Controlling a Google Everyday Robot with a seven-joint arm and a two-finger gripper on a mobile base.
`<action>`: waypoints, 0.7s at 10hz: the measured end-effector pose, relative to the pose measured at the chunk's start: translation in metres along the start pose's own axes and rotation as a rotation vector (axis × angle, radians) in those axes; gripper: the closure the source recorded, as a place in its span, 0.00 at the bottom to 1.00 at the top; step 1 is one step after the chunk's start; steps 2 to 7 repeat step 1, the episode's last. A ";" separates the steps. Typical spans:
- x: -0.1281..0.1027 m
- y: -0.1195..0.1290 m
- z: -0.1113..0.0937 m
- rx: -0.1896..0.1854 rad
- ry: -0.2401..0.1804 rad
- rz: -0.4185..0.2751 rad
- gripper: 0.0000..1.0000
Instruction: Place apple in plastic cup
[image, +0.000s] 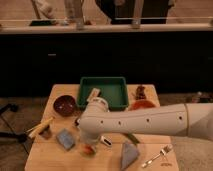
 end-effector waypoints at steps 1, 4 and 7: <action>0.000 0.000 0.000 0.000 0.000 0.000 0.20; 0.000 0.000 0.000 0.000 0.000 0.000 0.20; 0.000 0.000 0.000 0.000 0.000 0.000 0.20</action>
